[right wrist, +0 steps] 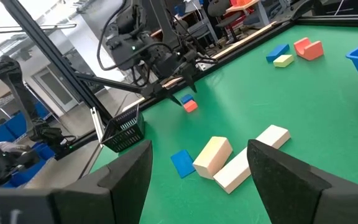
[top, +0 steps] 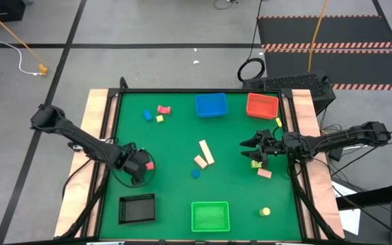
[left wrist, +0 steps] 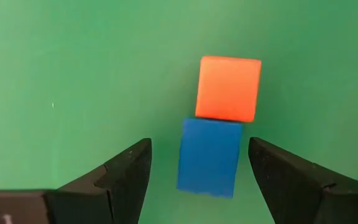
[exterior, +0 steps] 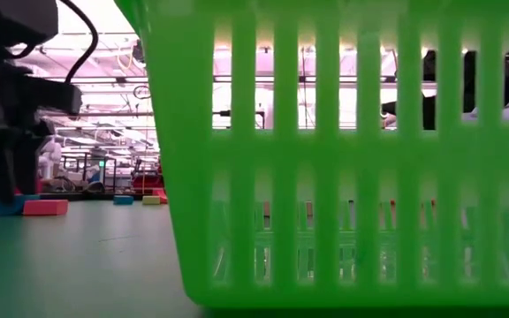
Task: Sort & place blocks by color
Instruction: Put the blue block into the black bin, then put the brown block into the orange bin
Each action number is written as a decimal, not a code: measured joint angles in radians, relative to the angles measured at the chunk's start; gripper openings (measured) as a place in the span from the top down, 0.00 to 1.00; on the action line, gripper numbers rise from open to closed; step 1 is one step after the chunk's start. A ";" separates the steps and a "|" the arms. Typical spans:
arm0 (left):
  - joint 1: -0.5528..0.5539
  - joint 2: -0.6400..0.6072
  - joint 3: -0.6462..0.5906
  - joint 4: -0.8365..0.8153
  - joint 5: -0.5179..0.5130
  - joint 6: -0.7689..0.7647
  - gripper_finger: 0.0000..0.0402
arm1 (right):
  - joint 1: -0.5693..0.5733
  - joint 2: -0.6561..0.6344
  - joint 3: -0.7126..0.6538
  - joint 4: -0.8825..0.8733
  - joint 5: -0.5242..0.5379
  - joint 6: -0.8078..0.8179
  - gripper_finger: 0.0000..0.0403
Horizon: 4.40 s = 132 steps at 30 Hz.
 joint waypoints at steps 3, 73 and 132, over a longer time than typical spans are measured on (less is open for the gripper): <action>-0.009 0.032 0.000 -0.003 0.000 -0.027 0.33 | 0.000 0.000 0.000 0.000 0.000 0.000 0.37; -0.466 0.014 0.249 0.215 0.233 -0.948 0.67 | 0.000 0.000 0.000 0.007 0.003 0.000 0.37; 0.102 0.014 0.249 0.564 -0.221 0.137 0.58 | -0.001 0.403 0.370 -0.097 0.428 -0.212 0.37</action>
